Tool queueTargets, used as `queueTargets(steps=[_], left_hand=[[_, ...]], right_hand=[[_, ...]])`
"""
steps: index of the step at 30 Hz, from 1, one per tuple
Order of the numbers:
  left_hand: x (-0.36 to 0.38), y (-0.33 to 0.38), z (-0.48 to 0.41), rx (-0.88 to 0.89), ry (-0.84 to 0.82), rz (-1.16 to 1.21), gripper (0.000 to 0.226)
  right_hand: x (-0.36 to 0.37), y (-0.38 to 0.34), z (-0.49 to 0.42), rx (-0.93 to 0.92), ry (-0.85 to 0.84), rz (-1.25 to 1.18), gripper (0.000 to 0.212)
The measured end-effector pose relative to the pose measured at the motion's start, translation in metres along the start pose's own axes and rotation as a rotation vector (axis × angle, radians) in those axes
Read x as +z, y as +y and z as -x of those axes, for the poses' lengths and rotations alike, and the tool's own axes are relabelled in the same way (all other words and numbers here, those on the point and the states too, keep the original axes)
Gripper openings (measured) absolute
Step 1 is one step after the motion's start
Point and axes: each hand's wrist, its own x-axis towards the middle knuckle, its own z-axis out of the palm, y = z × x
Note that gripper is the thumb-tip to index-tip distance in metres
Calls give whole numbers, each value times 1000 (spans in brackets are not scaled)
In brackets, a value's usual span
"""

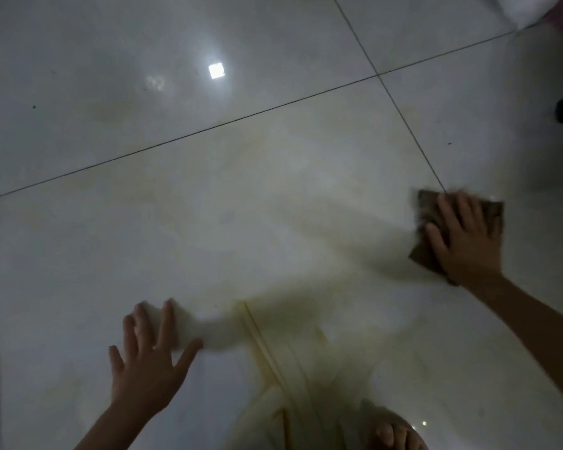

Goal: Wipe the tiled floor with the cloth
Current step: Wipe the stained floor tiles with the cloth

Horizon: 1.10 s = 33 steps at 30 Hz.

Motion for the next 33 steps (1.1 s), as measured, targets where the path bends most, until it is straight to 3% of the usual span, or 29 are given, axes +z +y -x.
queueTargets(steps=[3,5,8,11,13,16,21,24,27,29,33], left_hand=[[1,1,0,4,-16,26,116],[2,2,-2,4,-50,81,123],[1,4,-5,8,-70,140,120],[2,1,-8,48,-77,120,114],[4,-5,-9,54,-59,131,110],[10,-12,-7,44,-21,164,104],[9,-10,-5,18,-35,124,105],[8,-10,-5,4,-33,131,109],[6,-8,-7,3,-12,158,112],[7,-9,-7,6,1,182,110],[10,-16,-8,75,60,251,96]], right_hand=[[5,-39,5,127,37,-28,74],[21,-103,34,33,84,21,72],[47,-220,96,-531,68,15,66],[52,-287,113,-1165,-104,-6,54],[48,-298,76,-1308,-159,-25,49],[35,-290,-20,-1147,-77,-69,51],[10,-271,-160,-647,6,-51,59],[10,-277,-171,-517,28,-51,62],[22,-300,-124,-416,49,-67,64],[31,-316,-66,-481,33,-91,63],[51,-327,63,-981,-25,-36,57]])
